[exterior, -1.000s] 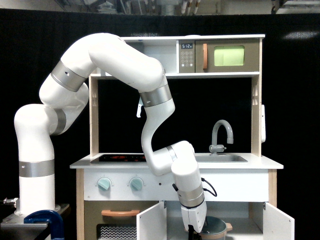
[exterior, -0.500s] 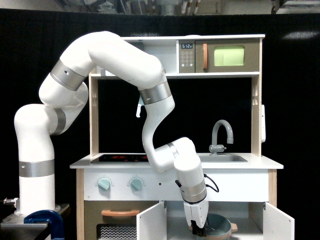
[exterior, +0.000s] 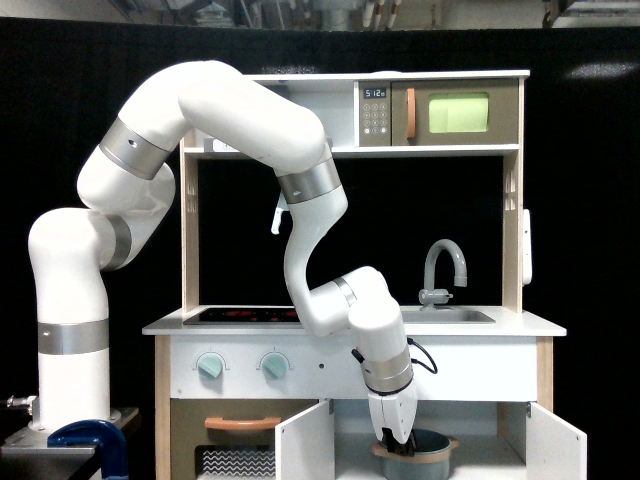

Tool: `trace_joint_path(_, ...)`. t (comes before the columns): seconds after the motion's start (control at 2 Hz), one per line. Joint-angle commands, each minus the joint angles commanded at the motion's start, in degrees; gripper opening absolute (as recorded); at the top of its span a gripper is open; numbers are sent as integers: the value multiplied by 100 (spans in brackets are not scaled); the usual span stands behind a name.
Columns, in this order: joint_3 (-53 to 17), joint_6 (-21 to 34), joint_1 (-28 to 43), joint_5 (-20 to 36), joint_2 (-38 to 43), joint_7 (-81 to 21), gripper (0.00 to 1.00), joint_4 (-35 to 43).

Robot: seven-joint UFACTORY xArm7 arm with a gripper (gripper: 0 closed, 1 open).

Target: Put the bowl inside the kitchen cabinet

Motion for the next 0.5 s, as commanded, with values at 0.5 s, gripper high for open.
trace_joint_path(0.5, -153, 526, -544, -514, -774, 153, 0, -603)
